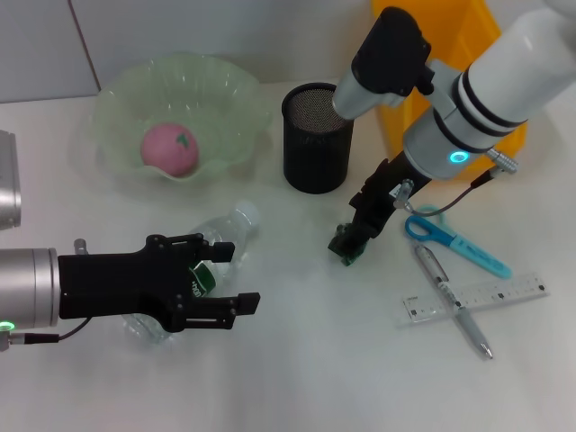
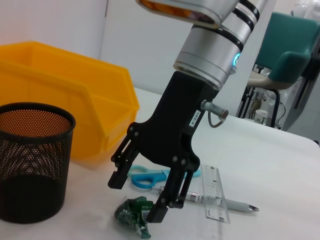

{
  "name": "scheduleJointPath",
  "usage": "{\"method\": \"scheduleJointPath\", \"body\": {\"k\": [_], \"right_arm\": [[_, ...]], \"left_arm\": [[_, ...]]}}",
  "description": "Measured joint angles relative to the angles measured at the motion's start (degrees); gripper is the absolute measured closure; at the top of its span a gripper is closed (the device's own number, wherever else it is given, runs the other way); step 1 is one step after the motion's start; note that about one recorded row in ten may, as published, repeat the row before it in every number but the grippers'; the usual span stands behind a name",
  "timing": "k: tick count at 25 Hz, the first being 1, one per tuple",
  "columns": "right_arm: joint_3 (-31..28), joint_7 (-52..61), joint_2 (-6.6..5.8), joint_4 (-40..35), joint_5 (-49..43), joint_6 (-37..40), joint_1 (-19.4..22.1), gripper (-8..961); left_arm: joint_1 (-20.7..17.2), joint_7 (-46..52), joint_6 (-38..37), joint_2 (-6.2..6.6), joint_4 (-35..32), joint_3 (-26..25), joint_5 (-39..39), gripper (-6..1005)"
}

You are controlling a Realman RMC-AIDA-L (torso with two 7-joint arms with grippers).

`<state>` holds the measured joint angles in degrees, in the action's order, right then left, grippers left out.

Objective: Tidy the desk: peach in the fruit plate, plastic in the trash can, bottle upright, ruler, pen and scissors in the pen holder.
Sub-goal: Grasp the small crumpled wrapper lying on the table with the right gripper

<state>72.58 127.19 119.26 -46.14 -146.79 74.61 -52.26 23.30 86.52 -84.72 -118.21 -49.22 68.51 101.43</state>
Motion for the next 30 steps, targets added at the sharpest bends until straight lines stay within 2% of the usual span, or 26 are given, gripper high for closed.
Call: {"method": "scheduleJointPath", "body": {"k": [17, 30], "right_arm": [[3.5, -2.5, 0.16, 4.0, 1.4, -4.9, -0.3, 152], [4.3, -3.3, 0.24, 4.6, 2.3, -5.4, 0.1, 153]], "left_arm": [[0.3, 0.4, 0.0, -0.10, 0.0, -0.9, -0.1, 212], [0.4, 0.4, -0.1, -0.18, 0.0, -1.4, -0.1, 218]]}}
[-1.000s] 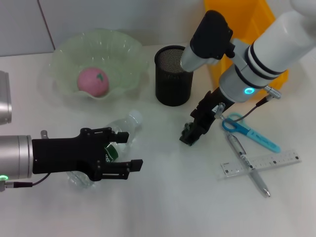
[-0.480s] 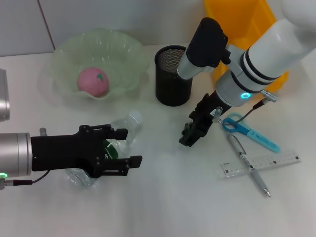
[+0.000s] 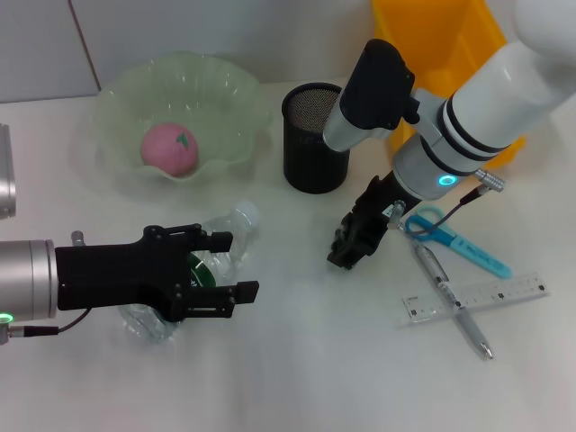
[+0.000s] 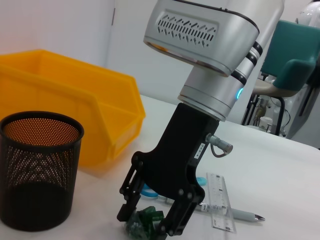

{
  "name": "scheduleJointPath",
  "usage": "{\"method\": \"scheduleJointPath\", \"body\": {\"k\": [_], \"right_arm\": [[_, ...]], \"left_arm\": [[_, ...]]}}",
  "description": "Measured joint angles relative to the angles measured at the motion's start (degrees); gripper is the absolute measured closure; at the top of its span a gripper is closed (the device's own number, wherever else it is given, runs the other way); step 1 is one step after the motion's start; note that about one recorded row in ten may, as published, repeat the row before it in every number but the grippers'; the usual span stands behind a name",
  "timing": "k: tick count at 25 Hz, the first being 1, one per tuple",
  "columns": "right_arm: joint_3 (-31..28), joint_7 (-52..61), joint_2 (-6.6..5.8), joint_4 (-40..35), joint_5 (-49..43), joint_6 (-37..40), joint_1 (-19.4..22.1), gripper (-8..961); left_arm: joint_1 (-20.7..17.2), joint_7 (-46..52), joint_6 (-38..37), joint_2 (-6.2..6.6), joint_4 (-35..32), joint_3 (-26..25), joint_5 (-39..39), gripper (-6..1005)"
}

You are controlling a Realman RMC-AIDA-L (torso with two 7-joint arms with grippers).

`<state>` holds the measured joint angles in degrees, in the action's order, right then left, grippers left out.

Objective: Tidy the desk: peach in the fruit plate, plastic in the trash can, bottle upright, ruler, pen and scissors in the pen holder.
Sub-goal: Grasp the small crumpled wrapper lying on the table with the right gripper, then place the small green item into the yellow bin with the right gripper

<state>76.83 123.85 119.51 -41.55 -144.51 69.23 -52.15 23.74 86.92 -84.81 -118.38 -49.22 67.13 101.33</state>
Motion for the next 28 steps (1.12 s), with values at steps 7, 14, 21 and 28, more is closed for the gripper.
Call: {"method": "scheduleJointPath", "body": {"k": [7, 14, 21, 28], "right_arm": [[0.0, 0.0, 0.00, -0.1, 0.6, 0.0, 0.4, 421], [-0.7, 0.0, -0.31, -4.0, 3.2, 1.7, 2.8, 470], [-6.7, -0.1, -0.54, -19.6, 8.6, 10.5, 10.3, 515], [-23.2, -5.8, -0.62, -31.0, 23.0, 18.9, 18.0, 576]], "left_arm": [[0.0, 0.0, 0.0, 0.00, 0.0, 0.0, -0.1, 221], [-0.3, -0.1, 0.0, 0.05, 0.0, 0.0, -0.7, 225], [-0.4, -0.1, -0.4, 0.15, 0.0, -0.4, -0.8, 228], [-0.5, 0.0, -0.8, 0.17, 0.0, -0.8, -0.8, 231]]}}
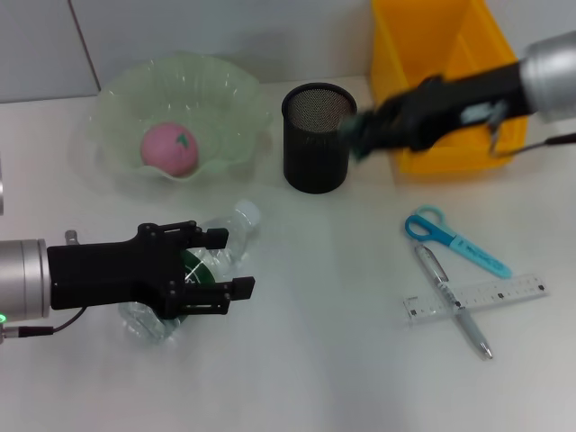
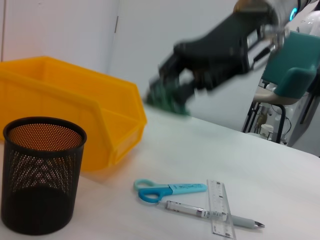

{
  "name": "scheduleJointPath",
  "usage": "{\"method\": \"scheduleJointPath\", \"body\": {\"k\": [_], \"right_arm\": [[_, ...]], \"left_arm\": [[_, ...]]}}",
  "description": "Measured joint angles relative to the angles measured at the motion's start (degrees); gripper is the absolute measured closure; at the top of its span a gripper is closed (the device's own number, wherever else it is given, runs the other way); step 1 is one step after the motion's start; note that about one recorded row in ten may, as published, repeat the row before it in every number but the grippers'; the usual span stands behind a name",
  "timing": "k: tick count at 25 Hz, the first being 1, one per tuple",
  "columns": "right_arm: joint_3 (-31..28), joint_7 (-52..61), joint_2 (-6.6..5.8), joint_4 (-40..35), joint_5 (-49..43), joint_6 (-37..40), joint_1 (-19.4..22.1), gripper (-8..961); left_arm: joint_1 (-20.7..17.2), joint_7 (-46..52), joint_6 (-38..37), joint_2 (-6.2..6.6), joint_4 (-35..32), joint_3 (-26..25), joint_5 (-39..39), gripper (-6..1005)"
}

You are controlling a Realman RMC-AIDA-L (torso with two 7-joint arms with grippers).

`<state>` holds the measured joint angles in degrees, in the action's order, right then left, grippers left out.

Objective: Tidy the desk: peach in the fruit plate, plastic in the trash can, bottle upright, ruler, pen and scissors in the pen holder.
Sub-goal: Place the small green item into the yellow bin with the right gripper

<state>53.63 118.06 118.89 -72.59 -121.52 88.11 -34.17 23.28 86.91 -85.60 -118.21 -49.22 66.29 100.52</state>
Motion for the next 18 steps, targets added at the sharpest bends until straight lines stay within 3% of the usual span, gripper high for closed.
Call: {"method": "scheduleJointPath", "body": {"k": [3, 9, 18], "right_arm": [[-6.6, -4.3, 0.01, 1.3, 6.0, -2.5, 2.2, 601], [-15.0, -14.9, 0.01, 11.4, 18.0, -13.7, 4.4, 666], [-13.2, -19.4, -0.29, 19.5, 15.5, -30.8, 2.7, 712]], "left_arm": [[0.0, 0.0, 0.0, 0.01, 0.0, 0.0, 0.0, 232], [0.0, -0.3, -0.3, 0.00, 0.0, 0.0, 0.0, 235], [0.1, -0.2, -0.5, 0.00, 0.0, 0.0, 0.0, 239]]}}
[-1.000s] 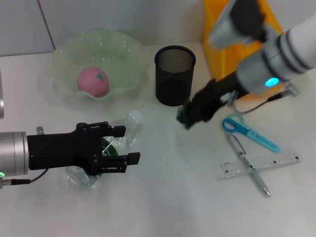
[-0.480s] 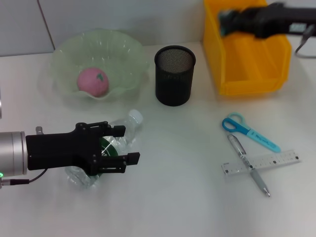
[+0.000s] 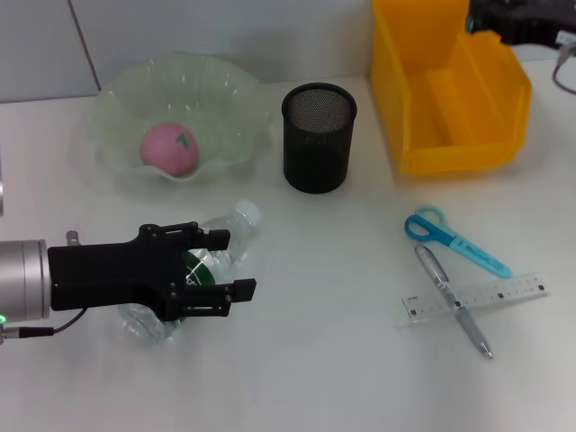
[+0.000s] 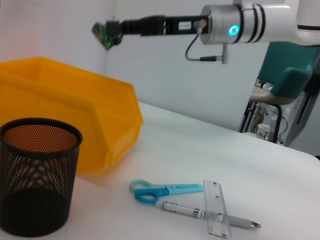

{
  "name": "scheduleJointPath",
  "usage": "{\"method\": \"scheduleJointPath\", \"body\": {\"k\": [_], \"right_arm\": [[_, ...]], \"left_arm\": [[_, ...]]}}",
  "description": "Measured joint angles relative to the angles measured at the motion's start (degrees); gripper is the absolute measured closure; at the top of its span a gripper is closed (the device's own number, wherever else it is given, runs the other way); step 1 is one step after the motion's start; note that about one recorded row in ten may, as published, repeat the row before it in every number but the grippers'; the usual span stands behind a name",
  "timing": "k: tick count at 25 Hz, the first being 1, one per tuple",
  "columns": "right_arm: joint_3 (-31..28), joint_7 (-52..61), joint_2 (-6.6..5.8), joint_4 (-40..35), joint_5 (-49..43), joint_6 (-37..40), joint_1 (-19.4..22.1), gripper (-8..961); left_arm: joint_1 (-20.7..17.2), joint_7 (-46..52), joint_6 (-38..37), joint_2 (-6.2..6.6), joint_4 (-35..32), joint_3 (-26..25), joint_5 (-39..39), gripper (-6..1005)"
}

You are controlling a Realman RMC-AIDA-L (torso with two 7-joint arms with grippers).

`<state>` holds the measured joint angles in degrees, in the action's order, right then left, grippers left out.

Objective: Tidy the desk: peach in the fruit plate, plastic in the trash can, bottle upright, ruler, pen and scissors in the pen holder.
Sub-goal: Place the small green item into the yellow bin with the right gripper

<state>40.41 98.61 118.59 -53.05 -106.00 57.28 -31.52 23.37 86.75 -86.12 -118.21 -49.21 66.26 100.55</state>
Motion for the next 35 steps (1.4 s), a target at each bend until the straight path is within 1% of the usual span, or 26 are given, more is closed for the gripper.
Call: {"method": "scheduleJointPath", "body": {"k": [5, 9, 11, 14, 19, 24, 32, 35], "right_arm": [[0.6, 0.5, -0.53, 4.5, -5.7, -3.6, -3.1, 743], [0.6, 0.5, -1.51, 8.8, -7.7, -4.1, -5.4, 777], [0.5, 0.5, -1.73, 9.6, -7.8, -4.1, -5.8, 790], [0.3, 0.5, -1.72, 9.8, -7.7, -4.2, -6.0, 810], [0.0, 0.6, -1.62, 9.7, -7.7, -4.2, -6.0, 624], [0.0, 0.6, -1.64, 9.6, -7.7, -4.3, -5.6, 387], [0.0, 0.6, -1.72, 9.5, -7.7, -5.6, -5.6, 259], [0.0, 0.8, -1.73, 9.5, -7.7, -5.6, -5.6, 259]], "left_arm": [[0.0, 0.1, 0.0, 0.00, 0.0, 0.0, 0.0, 241], [0.2, 0.2, -0.1, 0.00, 0.0, 0.0, 0.0, 243], [0.2, 0.1, -0.1, 0.00, 0.0, 0.0, 0.0, 244], [0.2, 0.0, -0.1, 0.00, 0.0, 0.0, 0.0, 245], [0.3, 0.0, -0.1, 0.00, 0.0, 0.0, 0.0, 248], [0.3, 0.0, -0.1, 0.00, 0.1, 0.0, 0.0, 250], [0.4, 0.2, -0.1, -0.06, 0.1, 0.0, 0.0, 254], [0.4, 0.2, -0.1, -0.07, 0.1, 0.0, 0.0, 255]]}}
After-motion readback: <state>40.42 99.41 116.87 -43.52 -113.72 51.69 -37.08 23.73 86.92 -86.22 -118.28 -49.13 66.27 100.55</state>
